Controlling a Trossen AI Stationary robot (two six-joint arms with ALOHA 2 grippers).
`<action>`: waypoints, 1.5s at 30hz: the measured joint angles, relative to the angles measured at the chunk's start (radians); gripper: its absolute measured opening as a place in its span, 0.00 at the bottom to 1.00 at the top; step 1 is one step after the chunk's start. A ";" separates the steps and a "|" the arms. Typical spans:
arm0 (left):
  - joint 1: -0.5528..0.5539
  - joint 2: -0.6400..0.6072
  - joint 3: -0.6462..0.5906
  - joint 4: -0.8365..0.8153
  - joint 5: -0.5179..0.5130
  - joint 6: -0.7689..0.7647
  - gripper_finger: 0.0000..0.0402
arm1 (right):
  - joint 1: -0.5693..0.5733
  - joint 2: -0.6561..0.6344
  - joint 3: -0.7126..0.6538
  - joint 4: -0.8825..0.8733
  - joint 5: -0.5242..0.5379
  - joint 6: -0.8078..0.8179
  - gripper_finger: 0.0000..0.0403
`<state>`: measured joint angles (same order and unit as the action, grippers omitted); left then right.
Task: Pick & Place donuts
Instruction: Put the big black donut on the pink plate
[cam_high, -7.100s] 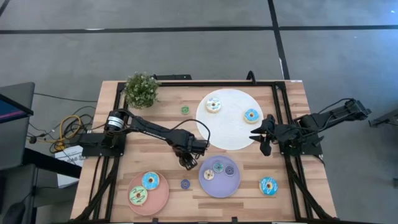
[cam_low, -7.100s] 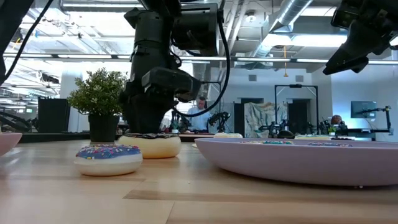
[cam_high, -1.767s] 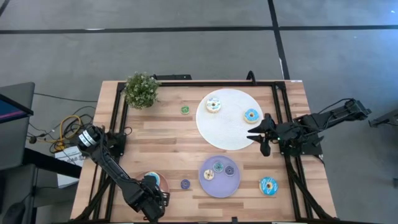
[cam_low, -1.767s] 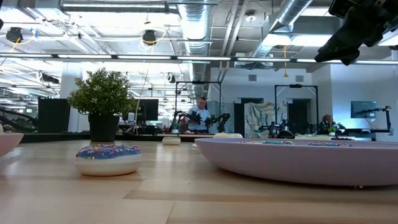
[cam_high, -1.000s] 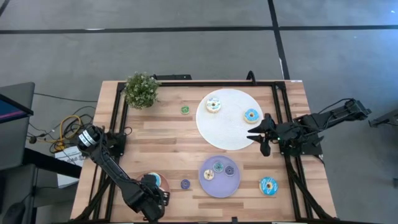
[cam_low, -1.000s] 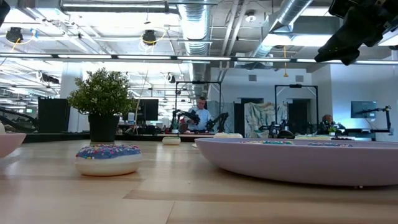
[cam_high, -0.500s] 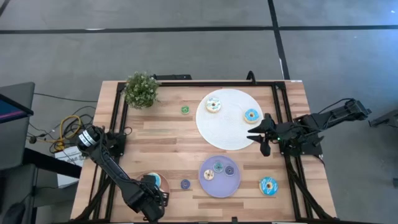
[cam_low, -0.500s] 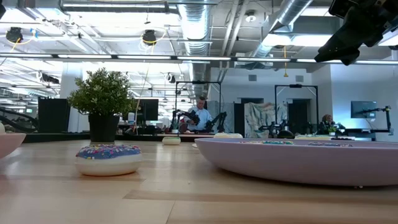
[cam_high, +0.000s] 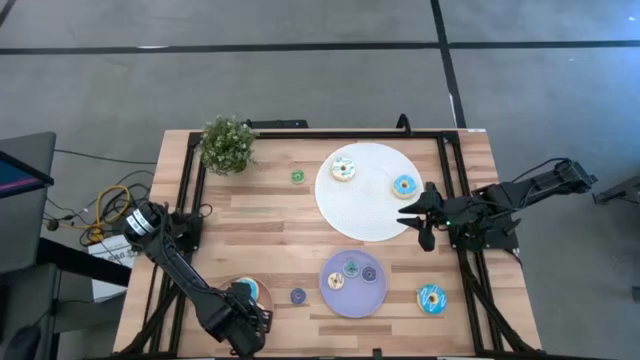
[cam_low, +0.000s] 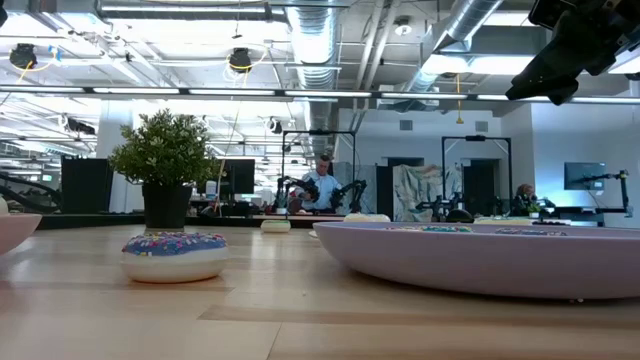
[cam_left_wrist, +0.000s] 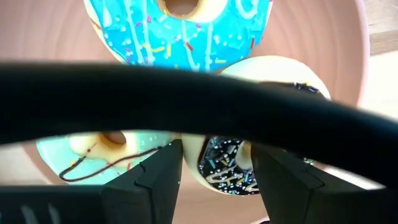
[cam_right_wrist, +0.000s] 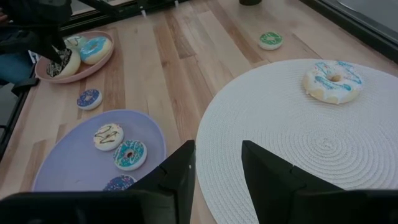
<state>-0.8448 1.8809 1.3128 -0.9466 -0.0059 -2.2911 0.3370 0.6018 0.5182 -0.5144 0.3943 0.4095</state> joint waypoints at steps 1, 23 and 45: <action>0.000 -0.002 0.000 0.000 0.000 -0.003 0.46 | 0.000 0.000 0.000 0.000 0.000 0.000 0.30; 0.010 -0.055 0.001 -0.013 -0.030 -0.024 0.46 | 0.000 0.000 0.000 0.000 0.001 -0.001 0.30; 0.009 -0.055 0.001 -0.089 -0.180 0.002 0.34 | 0.000 0.000 0.000 0.000 0.000 0.000 0.30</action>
<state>-0.8360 1.8263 1.3140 -1.0352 -0.1855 -2.2887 0.3370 0.6018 0.5182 -0.5144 0.3946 0.4091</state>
